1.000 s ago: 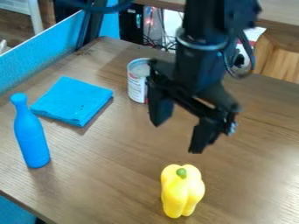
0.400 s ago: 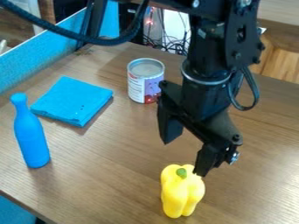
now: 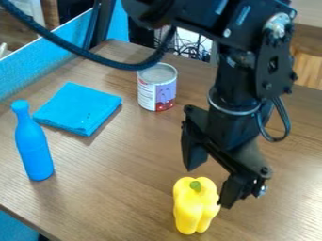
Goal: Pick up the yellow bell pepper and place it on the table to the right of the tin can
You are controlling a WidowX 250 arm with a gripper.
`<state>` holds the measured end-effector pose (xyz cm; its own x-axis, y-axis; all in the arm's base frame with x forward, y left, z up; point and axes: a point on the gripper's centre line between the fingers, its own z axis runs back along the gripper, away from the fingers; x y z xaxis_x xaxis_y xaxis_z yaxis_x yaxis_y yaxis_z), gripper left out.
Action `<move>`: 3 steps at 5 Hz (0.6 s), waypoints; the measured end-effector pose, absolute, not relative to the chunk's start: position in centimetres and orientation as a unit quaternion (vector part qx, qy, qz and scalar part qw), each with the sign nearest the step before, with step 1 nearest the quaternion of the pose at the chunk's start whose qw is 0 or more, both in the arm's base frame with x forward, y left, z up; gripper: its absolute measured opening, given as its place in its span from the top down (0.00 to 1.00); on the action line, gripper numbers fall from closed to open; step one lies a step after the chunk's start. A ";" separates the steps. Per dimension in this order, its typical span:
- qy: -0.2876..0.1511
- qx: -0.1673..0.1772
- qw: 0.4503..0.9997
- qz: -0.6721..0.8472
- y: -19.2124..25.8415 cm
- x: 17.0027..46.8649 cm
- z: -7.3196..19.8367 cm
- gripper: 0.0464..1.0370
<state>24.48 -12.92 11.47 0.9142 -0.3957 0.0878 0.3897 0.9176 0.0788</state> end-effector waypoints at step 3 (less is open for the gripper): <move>0.001 0.039 0.965 -0.260 -12.9 23.7 10.5 0.63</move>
<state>23.73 -12.91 10.48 0.8650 -0.5014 -0.0222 0.5015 0.8620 0.0743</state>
